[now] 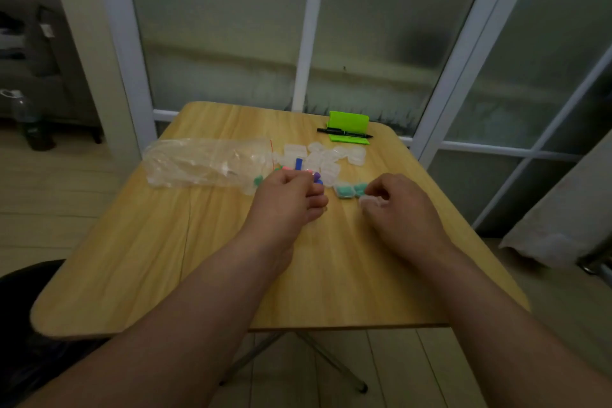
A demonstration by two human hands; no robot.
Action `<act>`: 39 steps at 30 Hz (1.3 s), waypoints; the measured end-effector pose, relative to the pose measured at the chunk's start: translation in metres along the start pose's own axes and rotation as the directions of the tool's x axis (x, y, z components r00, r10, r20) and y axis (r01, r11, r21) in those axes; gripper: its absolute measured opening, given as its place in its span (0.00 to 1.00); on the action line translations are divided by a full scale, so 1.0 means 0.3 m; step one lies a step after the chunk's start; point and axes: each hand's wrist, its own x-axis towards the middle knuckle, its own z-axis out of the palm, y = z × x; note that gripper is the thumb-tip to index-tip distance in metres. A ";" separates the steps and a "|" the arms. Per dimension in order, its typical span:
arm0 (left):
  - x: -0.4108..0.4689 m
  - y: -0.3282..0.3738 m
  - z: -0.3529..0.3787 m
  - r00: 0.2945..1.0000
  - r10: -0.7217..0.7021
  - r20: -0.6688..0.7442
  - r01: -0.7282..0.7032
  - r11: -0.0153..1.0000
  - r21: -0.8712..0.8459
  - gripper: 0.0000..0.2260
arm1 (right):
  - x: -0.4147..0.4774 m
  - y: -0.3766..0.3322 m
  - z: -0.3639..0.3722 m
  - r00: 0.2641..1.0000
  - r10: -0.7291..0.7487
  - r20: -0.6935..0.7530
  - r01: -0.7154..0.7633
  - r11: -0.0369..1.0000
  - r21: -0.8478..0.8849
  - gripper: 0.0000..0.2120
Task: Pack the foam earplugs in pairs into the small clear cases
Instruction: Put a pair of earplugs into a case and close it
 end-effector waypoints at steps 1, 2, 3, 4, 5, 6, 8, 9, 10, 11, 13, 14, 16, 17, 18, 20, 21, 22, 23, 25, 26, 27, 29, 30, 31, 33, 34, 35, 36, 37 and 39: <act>0.000 0.003 -0.003 1.000 0.003 -0.008 -0.003 1.000 0.004 0.10 | 0.003 0.004 -0.003 1.000 0.013 -0.014 -0.013 1.000 0.020 0.05; 0.001 0.004 -0.005 1.000 0.004 -0.016 -0.004 1.000 0.007 0.09 | 0.005 0.009 -0.007 0.999 0.025 -0.025 -0.024 0.999 0.035 0.06; 0.002 0.005 -0.009 1.000 0.005 -0.022 -0.005 1.000 0.008 0.08 | 0.008 0.012 -0.009 0.999 0.038 -0.030 -0.036 0.998 0.046 0.07; 0.005 0.006 -0.012 1.000 0.008 -0.025 -0.008 1.000 0.005 0.07 | 0.012 0.011 -0.008 0.998 0.049 -0.031 -0.047 0.998 0.052 0.08; 0.007 0.011 -0.016 1.000 0.009 -0.027 -0.009 1.000 -0.001 0.07 | 0.020 0.007 -0.005 0.998 0.057 -0.029 -0.055 0.997 0.058 0.09; 0.009 0.014 -0.019 1.000 0.009 -0.030 -0.010 1.000 -0.010 0.07 | 0.028 -0.001 0.000 0.998 0.062 -0.025 -0.060 0.996 0.064 0.09; 0.021 0.023 -0.025 0.999 0.021 -0.040 -0.021 1.000 -0.021 0.07 | 0.064 -0.026 0.011 0.998 0.055 -0.024 -0.053 0.996 0.068 0.09; 0.026 0.029 -0.030 0.998 0.031 -0.048 -0.032 0.999 -0.021 0.07 | 0.088 -0.040 0.019 0.999 0.043 -0.023 -0.041 0.997 0.063 0.10; 0.031 0.035 -0.034 0.998 0.041 -0.056 -0.043 0.999 -0.025 0.07 | 0.114 -0.054 0.028 1.000 0.021 -0.012 -0.021 0.999 0.041 0.11; 0.035 0.042 -0.038 0.997 0.047 -0.062 -0.049 0.998 -0.032 0.07 | 0.139 -0.067 0.036 1.000 -0.006 0.011 0.006 1.000 0.008 0.12; 0.041 0.058 -0.050 0.996 0.051 -0.072 -0.053 0.998 -0.039 0.07 | 0.184 -0.097 0.058 0.996 -0.039 0.078 0.044 0.997 -0.060 0.15; 0.043 0.064 -0.055 0.996 0.048 -0.077 -0.051 0.998 -0.039 0.07 | 0.198 -0.112 0.066 0.993 -0.040 0.107 0.050 0.995 -0.089 0.17; 0.048 0.071 -0.062 0.996 0.038 -0.085 -0.042 0.998 -0.038 0.08 | 0.216 -0.139 0.080 0.989 -0.027 0.147 0.049 0.988 -0.149 0.18; 0.051 0.073 -0.067 0.995 0.036 -0.088 -0.040 0.998 -0.040 0.08 | 0.223 -0.149 0.087 0.985 -0.019 0.170 0.050 0.982 -0.181 0.18; 0.051 0.076 -0.069 0.995 0.035 -0.089 -0.039 0.998 -0.045 0.08 | 0.227 -0.156 0.093 0.981 -0.011 0.194 0.052 0.976 -0.212 0.17; 0.053 0.079 -0.073 0.995 0.035 -0.092 -0.039 0.998 -0.051 0.07 | 0.232 -0.164 0.103 0.972 0.013 0.235 0.048 0.967 -0.251 0.15; 0.051 0.079 -0.074 0.995 0.036 -0.091 -0.041 0.998 -0.051 0.07 | 0.234 -0.165 0.107 0.970 0.020 0.244 0.046 0.964 -0.262 0.14; 0.050 0.078 -0.076 0.995 0.037 -0.091 -0.042 0.998 -0.049 0.07 | 0.236 -0.167 0.110 0.969 0.027 0.246 0.043 0.961 -0.275 0.13; 0.048 0.078 -0.076 0.995 0.039 -0.089 -0.043 0.998 -0.048 0.07 | 0.237 -0.170 0.110 0.970 0.030 0.243 0.041 0.958 -0.283 0.12; 0.044 0.077 -0.076 0.996 0.040 -0.084 -0.044 0.998 -0.052 0.07 | 0.238 -0.176 0.111 0.972 0.034 0.234 0.037 0.956 -0.292 0.11; 0.041 0.078 -0.076 0.996 0.040 -0.082 -0.045 0.997 -0.057 0.07 | 0.238 -0.180 0.111 0.972 0.038 0.233 0.034 0.955 -0.293 0.11; 0.037 0.081 -0.076 0.996 0.041 -0.079 -0.046 0.997 -0.058 0.07 | 0.238 -0.185 0.111 0.971 0.042 0.234 0.029 0.957 -0.290 0.11; 0.031 0.087 -0.078 0.996 0.042 -0.076 -0.047 0.997 -0.057 0.07 | 0.243 -0.192 0.109 0.970 0.043 0.241 0.023 0.963 -0.267 0.15; 0.029 0.088 -0.082 0.996 0.044 -0.072 -0.048 0.997 -0.053 0.07 | 0.246 -0.196 0.103 0.969 0.045 0.243 0.019 0.967 -0.255 0.18; 0.025 0.090 -0.086 0.997 0.046 -0.066 -0.049 0.998 -0.048 0.07 | 0.248 -0.200 0.095 0.971 0.043 0.237 0.017 0.969 -0.244 0.21; 0.022 0.091 -0.099 0.997 0.050 -0.056 -0.051 0.998 -0.025 0.07 | 0.257 -0.207 0.070 0.976 0.027 0.216 0.023 0.974 -0.225 0.27; 0.019 0.090 -0.105 0.997 0.052 -0.050 -0.053 0.999 -0.012 0.07 | 0.258 -0.209 0.054 0.979 0.017 0.202 0.028 0.976 -0.218 0.29; 0.014 0.093 -0.110 0.998 0.055 -0.042 -0.055 0.998 0.002 0.07 | 0.259 -0.208 0.035 0.982 0.006 0.188 0.033 0.978 -0.206 0.31; 0.014 0.092 -0.120 0.998 0.057 -0.040 -0.057 0.998 0.013 0.07 | 0.258 -0.210 0.021 0.985 -0.010 0.170 0.042 0.982 -0.185 0.33; 0.006 0.096 -0.121 0.998 0.061 -0.035 -0.060 0.998 0.020 0.07 | 0.248 -0.210 -0.008 0.989 -0.021 0.146 0.045 0.986 -0.162 0.33; 0.000 0.098 -0.133 0.997 0.065 -0.033 -0.064 0.997 0.040 0.07 | 0.225 -0.215 -0.044 0.991 -0.035 0.127 0.047 0.995 -0.092 0.27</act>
